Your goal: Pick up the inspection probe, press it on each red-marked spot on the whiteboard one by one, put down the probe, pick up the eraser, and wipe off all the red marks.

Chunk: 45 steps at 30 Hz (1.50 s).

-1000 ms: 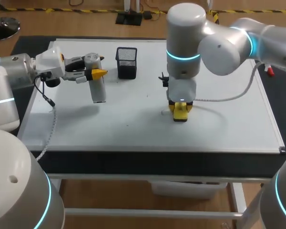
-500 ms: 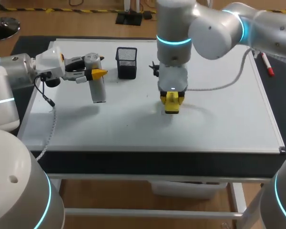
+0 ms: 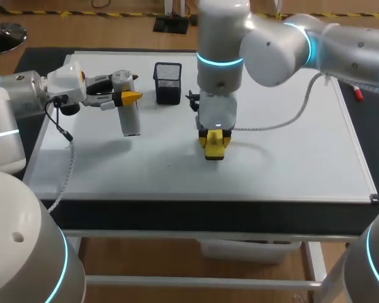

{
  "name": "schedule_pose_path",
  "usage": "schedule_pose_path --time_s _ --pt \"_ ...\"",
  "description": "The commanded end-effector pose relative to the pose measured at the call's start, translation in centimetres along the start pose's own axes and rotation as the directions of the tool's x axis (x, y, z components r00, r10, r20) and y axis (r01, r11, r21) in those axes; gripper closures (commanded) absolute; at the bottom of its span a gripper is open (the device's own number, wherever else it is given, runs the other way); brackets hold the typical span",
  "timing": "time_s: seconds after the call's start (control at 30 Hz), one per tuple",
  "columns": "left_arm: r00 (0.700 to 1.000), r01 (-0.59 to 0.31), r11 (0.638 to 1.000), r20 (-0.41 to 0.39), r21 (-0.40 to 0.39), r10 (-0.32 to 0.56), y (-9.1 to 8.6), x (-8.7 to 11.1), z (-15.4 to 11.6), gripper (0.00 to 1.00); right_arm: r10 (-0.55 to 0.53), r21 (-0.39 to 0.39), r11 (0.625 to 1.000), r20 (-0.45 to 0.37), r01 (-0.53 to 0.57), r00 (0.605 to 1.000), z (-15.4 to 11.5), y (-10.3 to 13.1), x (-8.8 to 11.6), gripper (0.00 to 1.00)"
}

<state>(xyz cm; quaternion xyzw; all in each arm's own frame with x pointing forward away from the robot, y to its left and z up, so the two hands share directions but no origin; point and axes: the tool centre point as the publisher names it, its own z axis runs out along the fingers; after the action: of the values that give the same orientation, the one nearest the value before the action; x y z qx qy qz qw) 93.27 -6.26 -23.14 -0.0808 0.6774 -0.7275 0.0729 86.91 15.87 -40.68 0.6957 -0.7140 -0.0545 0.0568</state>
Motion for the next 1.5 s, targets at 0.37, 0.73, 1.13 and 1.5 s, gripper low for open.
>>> schedule_pose_path --time_s 0.37,0.73,1.13,1.5 --pt "1.000 -0.002 1.000 -0.001 0.003 0.002 0.0 0.0 0.0 1.00 -0.014 -0.013 1.000 -0.006 0.014 1.000 1.6 -0.2 -0.8 1.00" --pt "1.000 -0.002 1.000 -0.001 0.003 0.002 0.0 0.0 0.0 1.00 -0.022 0.000 1.000 -0.026 0.022 0.999 2.3 0.1 0.2 1.00" --pt "1.000 -0.002 1.000 -0.001 0.003 0.002 0.0 0.0 0.0 1.00 0.050 0.009 0.999 -0.036 -0.050 0.998 2.8 -0.3 3.8 1.00" --pt "1.000 -0.002 1.000 -0.001 0.003 0.002 0.0 0.0 0.0 1.00 0.123 0.027 0.992 -0.024 -0.123 0.992 2.0 -1.3 7.2 1.00"
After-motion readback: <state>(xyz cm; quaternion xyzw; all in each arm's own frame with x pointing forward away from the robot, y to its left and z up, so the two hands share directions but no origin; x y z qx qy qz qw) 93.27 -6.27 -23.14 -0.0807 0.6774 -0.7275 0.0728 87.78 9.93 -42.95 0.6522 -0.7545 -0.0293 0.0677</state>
